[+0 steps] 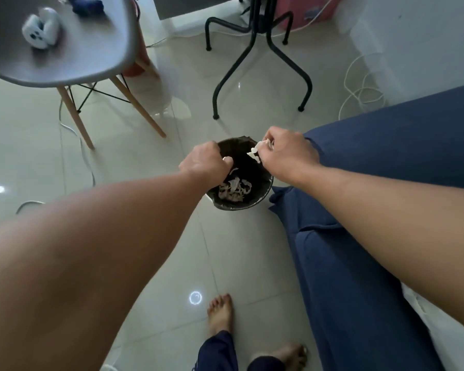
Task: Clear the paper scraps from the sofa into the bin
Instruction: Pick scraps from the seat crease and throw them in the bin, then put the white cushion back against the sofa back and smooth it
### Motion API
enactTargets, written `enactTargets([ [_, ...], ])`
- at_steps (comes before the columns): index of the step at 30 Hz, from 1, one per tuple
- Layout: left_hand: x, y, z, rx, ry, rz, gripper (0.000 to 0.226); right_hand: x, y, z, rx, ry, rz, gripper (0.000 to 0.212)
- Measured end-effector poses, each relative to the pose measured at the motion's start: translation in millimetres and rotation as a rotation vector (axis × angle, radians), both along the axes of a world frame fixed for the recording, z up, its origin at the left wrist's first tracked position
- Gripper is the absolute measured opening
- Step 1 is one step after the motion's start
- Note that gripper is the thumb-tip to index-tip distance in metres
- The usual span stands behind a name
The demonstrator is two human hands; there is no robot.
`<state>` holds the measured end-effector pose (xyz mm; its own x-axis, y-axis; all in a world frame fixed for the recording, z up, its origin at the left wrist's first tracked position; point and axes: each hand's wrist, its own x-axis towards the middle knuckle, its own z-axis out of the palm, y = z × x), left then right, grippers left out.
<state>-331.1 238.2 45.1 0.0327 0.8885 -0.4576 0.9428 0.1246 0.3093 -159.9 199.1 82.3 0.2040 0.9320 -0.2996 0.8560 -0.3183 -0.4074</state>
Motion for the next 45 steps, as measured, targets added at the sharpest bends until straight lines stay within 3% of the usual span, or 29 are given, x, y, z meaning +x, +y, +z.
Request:
enactTargets([
  [10,-48,9,-15,0.015,0.033,-0.015,0.035,-34,29,-21,-0.111,0.076,0.011,0.022],
  [16,-63,13,-7,0.029,0.044,-0.011,0.039,-40,34,-21,-0.165,0.07,0.076,0.042],
  [24,-46,12,9,0.087,0.044,-0.051,0.044,-24,24,-8,-0.134,0.036,0.12,0.035],
  [32,15,-1,38,0.113,0.054,-0.168,0.039,25,-17,28,-0.085,0.027,0.136,0.025],
  [37,72,-15,59,0.174,0.055,-0.265,0.041,81,-55,52,-0.063,0.021,0.038,0.025],
  [45,212,-62,98,0.277,-0.099,-0.433,0.027,196,-152,68,0.012,-0.014,-0.239,0.023],
])
